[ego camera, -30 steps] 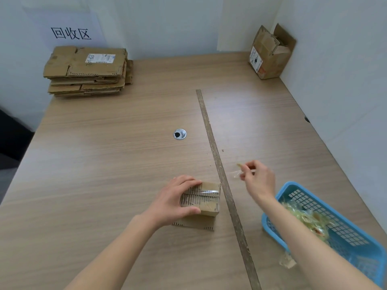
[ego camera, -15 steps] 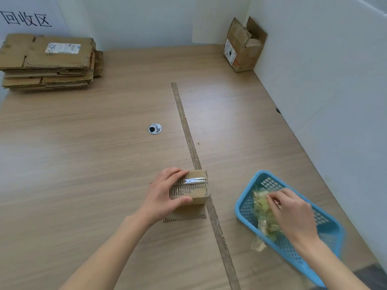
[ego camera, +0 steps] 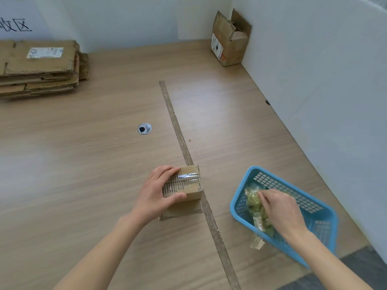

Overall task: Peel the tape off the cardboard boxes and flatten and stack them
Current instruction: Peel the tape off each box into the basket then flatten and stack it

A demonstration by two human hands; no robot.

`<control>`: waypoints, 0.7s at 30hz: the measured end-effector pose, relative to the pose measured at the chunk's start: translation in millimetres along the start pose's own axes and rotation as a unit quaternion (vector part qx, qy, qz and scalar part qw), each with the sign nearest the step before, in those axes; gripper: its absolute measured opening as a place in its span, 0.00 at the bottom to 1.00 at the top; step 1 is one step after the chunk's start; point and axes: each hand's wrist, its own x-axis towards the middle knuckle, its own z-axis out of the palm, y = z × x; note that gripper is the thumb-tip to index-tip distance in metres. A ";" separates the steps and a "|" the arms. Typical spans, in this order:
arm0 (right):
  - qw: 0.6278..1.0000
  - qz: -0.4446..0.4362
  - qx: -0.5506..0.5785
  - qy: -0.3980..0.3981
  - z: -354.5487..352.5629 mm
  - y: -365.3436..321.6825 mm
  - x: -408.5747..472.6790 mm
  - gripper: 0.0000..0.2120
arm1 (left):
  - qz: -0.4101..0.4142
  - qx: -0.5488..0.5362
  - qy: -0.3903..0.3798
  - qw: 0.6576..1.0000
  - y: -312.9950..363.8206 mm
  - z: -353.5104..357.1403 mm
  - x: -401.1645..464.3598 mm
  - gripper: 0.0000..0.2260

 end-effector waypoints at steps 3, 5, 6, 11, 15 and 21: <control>0.993 0.069 0.093 0.021 -6.6 -0.4 8.5 0.05 | 0.006 0.003 0.003 1.000 -0.8 0.3 -0.8 0.36; 0.989 0.104 0.104 0.022 -7.7 -3.4 13.3 0.04 | 0.006 0.004 0.006 1.000 -1.4 0.6 -0.6 0.36; 0.987 0.119 0.105 0.018 -7.8 -4.3 15.0 0.04 | 0.006 0.004 0.007 1.000 -1.6 0.8 -0.3 0.36; 0.984 0.145 0.101 0.011 -11.4 -2.6 24.0 0.08 | 0.006 0.009 0.005 1.000 -3.1 1.3 -0.2 0.35; 0.994 0.097 0.048 0.015 -11.0 -2.3 26.0 0.12 | 0.008 0.015 0.008 1.000 -5.2 1.3 -0.2 0.35; 0.999 0.046 0.019 0.009 -15.8 -7.4 25.9 0.31 | 0.011 0.015 0.012 1.000 -8.0 3.7 -0.6 0.35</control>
